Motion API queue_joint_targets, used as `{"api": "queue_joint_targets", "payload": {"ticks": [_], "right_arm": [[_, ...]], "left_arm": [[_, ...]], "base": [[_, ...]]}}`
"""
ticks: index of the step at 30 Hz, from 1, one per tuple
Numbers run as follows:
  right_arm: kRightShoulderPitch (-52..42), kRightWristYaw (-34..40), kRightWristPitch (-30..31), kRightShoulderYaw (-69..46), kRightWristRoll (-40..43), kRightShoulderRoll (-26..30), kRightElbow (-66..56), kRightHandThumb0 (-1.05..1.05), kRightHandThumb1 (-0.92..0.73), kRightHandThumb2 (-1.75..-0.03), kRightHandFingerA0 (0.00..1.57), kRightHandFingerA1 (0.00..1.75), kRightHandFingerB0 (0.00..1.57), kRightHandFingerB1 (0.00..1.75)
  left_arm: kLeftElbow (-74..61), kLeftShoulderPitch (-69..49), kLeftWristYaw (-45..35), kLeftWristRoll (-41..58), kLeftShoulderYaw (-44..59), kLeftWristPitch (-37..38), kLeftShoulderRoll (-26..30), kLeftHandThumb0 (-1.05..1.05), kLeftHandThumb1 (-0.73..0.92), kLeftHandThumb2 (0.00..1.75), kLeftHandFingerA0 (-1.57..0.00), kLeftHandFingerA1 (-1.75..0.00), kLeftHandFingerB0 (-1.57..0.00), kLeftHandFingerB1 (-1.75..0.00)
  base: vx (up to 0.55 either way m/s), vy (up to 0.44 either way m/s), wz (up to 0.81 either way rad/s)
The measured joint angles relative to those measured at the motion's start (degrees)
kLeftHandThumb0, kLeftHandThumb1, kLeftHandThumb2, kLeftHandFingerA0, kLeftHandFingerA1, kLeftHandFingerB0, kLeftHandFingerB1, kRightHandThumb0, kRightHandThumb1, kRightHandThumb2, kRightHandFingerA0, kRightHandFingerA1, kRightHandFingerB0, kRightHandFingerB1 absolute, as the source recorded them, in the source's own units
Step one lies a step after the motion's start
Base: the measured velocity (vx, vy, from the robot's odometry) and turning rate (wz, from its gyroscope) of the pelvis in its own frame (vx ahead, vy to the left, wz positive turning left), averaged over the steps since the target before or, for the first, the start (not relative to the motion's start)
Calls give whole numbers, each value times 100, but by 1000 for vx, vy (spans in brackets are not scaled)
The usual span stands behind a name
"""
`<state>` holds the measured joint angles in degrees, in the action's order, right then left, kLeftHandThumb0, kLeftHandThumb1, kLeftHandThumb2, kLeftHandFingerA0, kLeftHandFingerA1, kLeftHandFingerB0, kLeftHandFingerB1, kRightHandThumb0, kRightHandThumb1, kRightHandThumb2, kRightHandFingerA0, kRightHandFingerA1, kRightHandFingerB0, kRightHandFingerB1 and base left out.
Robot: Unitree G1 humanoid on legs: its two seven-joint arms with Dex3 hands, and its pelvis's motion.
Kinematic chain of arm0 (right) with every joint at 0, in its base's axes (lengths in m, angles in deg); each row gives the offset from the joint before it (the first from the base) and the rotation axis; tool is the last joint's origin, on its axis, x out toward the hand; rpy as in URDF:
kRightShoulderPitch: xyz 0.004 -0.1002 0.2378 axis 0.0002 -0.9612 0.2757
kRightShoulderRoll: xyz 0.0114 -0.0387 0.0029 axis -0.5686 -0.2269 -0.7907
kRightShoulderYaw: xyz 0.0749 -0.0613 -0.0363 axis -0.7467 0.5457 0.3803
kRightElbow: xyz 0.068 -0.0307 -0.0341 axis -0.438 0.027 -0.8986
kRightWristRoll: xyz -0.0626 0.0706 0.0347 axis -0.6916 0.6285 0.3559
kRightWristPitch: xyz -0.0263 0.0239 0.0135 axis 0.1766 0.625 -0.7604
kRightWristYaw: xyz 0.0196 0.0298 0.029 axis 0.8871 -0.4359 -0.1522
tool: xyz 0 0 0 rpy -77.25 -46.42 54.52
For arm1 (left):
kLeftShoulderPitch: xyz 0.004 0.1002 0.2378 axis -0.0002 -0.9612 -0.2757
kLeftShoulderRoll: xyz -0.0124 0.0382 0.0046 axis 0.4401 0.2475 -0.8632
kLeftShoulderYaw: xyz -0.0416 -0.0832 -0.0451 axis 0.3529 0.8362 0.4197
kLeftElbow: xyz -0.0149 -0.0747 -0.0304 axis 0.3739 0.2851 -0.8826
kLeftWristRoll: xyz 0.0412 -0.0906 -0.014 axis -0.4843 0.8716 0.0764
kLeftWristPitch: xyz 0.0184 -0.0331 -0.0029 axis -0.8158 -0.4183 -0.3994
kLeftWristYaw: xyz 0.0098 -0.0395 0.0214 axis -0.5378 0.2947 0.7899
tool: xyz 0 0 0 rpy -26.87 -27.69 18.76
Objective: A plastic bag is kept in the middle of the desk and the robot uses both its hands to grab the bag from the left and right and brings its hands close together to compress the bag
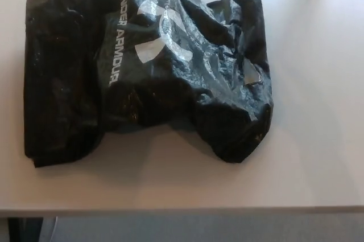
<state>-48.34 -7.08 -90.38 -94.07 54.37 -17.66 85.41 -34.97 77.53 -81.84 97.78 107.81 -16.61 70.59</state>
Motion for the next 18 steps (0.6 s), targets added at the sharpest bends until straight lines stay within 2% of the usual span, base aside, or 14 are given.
{"api": "queue_joint_targets", "payload": {"ticks": [1,3,4,7,9,10,11,12,13,14,18], "right_arm": [[-212,-15,-2,-43,32,-26,-207,-57,-84,-65,31,40,26,34],[-851,-68,-14,-92,135,-149,-708,-54,-84,-65,29,40,25,35],[-1053,-87,-20,-93,164,-208,-846,-51,-86,-65,26,40,21,35],[-1907,-153,-115,-31,231,-489,-1265,-49,-84,-65,28,39,23,34],[-2449,-205,-222,90,251,-650,-1363,-49,-84,-65,28,39,23,34],[-2667,-224,-267,144,254,-716,-1364,-48,-83,-64,29,41,25,35],[-2924,-252,-320,220,258,-782,-1363,-49,-81,-64,29,40,25,35],[-3230,-289,-396,319,261,-854,-1352,-49,-81,-64,29,40,25,35],[-3371,-308,-434,369,261,-891,-1333,-50,-84,-65,30,41,24,36],[-3612,-344,-519,472,260,-955,-1259,-48,-86,-66,30,38,24,33],[-4087,-439,-848,781,213,-1128,-770,-45,-82,-64,34,41,29,36]], "left_arm": [[-196,-203,-33,44,58,4,-1,-61,67,106,-37,-58,-19,-47],[-653,-797,-116,156,140,22,-58,-58,64,105,-39,-58,-21,-48],[-788,-975,-139,194,148,21,-100,-62,86,66,-43,-43,-33,-36],[-1276,-1751,-213,280,139,51,-350,-66,78,67,-42,-42,-32,-36],[-1493,-2289,-265,315,101,116,-556,-66,78,67,-42,-42,-32,-36],[-1557,-2530,-293,331,71,150,-653,-60,82,64,-43,-41,-33,-36],[-1619,-2831,-331,355,24,189,-773,-60,69,106,-38,-55,-25,-48],[-1667,-3211,-386,393,-57,247,-916,-60,69,106,-38,-55,-25,-48],[-1671,-3404,-414,406,-107,280,-982,-55,70,106,-34,-55,-33,-52],[-1646,-3785,-477,417,-211,357,-1117,-57,85,66,-46,-40,-42,-38],[-1341,-4640,-667,415,-546,660,-1478,-59,83,65,-46,-38,-40,-35]], "base": [[0,0,0],[0,0,0],[0,0,0],[0,0,0],[0,0,0],[0,0,0],[0,0,0],[0,0,0],[0,0,0],[0,0,0],[0,0,0]]}}
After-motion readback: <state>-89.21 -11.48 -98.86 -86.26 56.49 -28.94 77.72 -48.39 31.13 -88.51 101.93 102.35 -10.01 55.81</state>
